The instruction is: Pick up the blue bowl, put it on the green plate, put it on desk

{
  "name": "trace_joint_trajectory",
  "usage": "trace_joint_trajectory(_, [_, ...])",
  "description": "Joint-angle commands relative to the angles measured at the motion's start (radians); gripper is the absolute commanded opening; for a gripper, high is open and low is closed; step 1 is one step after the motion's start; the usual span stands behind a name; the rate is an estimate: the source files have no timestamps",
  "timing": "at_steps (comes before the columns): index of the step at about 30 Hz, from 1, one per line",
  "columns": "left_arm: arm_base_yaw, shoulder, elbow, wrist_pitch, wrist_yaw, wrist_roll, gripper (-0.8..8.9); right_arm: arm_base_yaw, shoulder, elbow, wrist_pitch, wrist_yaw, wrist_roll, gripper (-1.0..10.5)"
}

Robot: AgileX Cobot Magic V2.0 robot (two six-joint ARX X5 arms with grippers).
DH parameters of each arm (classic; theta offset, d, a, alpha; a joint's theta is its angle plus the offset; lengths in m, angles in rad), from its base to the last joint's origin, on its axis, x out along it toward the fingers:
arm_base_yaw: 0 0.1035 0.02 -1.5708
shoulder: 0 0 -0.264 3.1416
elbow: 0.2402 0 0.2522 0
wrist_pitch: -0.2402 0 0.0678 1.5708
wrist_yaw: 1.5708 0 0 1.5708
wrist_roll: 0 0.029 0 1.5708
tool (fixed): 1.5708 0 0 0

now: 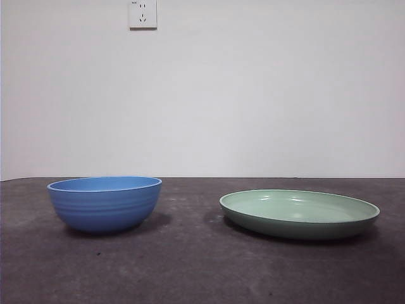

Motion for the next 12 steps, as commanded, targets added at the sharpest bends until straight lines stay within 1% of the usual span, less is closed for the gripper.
trace_joint_trajectory(1, [0.003,0.027,0.057,-0.014,0.020,-0.002,0.09,0.000,0.018,0.058,-0.035,0.001,0.005,0.1])
trace_joint_trajectory(4, [0.003,0.072,0.120,-0.045,0.060,0.015,0.09,0.000,0.055,0.136,-0.089,0.001,-0.020,0.1])
trace_joint_trajectory(7, [0.003,0.134,0.188,-0.080,0.123,0.052,0.09,0.000,0.115,0.219,-0.156,-0.002,-0.056,0.1])
trace_joint_trajectory(9, [0.003,0.191,0.241,-0.118,0.162,0.092,0.09,0.000,0.169,0.280,-0.210,-0.011,-0.092,0.1])
trace_joint_trajectory(12, [0.002,0.280,0.318,-0.182,0.218,0.161,0.09,0.000,0.254,0.362,-0.278,-0.057,-0.143,0.1])
